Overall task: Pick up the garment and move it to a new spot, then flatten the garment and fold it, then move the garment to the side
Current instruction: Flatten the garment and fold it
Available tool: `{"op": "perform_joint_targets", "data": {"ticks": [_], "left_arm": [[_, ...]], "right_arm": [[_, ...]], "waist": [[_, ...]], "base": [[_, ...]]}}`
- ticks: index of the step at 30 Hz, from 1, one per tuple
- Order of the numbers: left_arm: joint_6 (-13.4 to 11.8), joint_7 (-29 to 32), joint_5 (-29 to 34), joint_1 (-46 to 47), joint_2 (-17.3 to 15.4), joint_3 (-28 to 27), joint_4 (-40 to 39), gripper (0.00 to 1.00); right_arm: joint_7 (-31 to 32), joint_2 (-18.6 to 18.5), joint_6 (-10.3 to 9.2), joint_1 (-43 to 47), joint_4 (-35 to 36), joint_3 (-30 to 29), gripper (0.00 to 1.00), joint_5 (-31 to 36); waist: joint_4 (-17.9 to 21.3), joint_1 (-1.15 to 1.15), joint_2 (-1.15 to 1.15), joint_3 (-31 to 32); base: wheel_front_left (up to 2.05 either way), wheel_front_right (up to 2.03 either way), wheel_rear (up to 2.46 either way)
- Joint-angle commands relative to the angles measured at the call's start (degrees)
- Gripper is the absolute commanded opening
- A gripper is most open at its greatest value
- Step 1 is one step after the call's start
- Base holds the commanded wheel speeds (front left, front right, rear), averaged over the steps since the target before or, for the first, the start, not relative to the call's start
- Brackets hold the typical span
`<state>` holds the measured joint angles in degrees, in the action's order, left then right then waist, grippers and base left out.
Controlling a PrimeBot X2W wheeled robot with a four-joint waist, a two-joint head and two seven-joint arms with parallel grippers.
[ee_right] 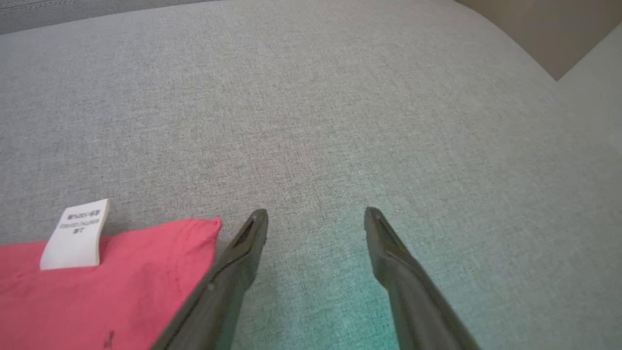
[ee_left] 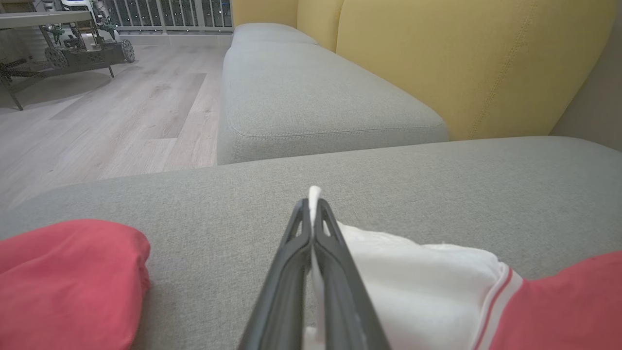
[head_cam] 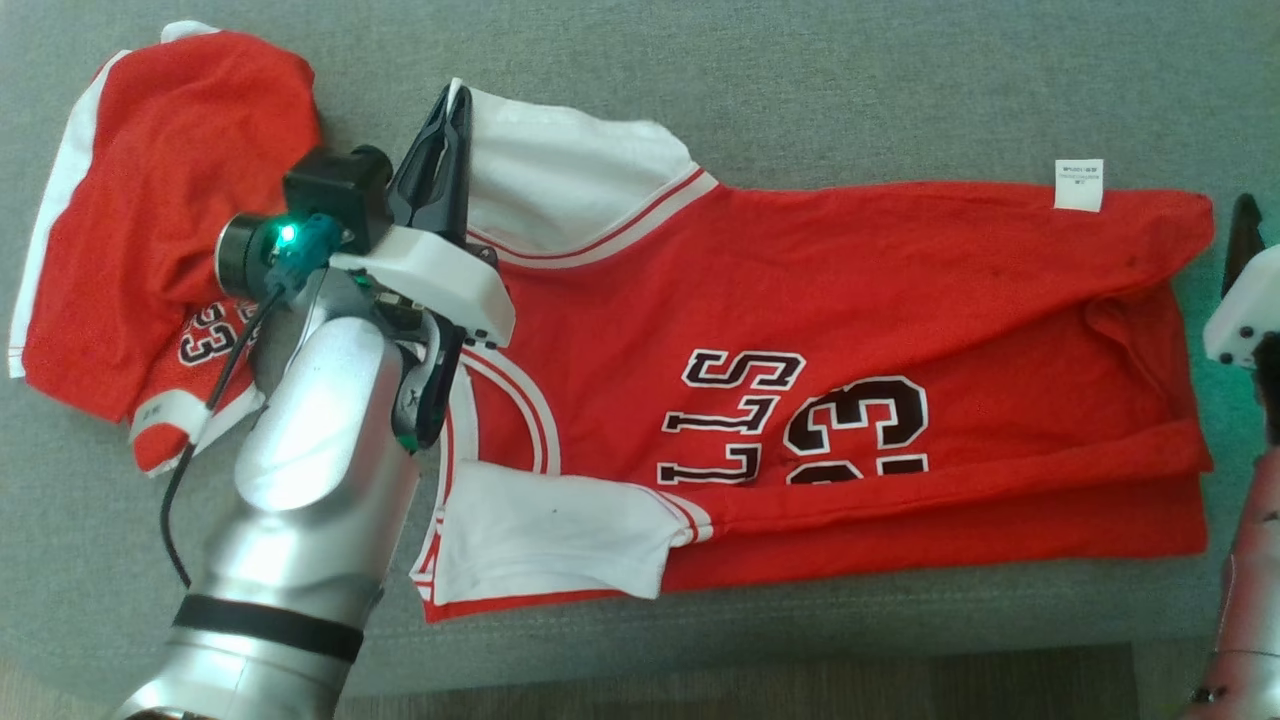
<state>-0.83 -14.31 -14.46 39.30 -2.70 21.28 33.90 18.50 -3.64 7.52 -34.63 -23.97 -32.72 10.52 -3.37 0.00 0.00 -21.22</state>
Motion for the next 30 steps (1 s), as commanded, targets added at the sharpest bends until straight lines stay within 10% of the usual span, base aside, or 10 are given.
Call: {"op": "perform_joint_targets", "data": {"ticks": [1, 12, 30], "left_arm": [[-0.3, -0.7, -0.4, 0.5, -1.0, -1.9, -2.0, 0.0], [-0.1, -0.7, -0.3, 0.5, -1.1, -1.7, -2.0, 0.0], [0.2, -0.7, -0.4, 2.0, -0.8, -0.7, -1.5, 0.0]], "right_arm": [[-0.5, 0.2, -0.03, -1.3, 2.3, 1.8, 1.0, -0.7], [-2.5, -0.3, -0.03, -1.0, 2.2, 11.2, 1.0, -8.6], [-2.4, -2.7, -0.03, -4.7, -6.9, 9.8, 1.0, -7.5]], "waist": [[0.0, 0.0, 0.0, 0.0], [0.0, 0.0, 0.0, -0.1], [-0.8, 0.0, 0.0, -2.1]], "base": [[0.0, 0.0, 0.0], [0.0, 0.0, 0.0], [0.0, 0.0, 0.0]]}}
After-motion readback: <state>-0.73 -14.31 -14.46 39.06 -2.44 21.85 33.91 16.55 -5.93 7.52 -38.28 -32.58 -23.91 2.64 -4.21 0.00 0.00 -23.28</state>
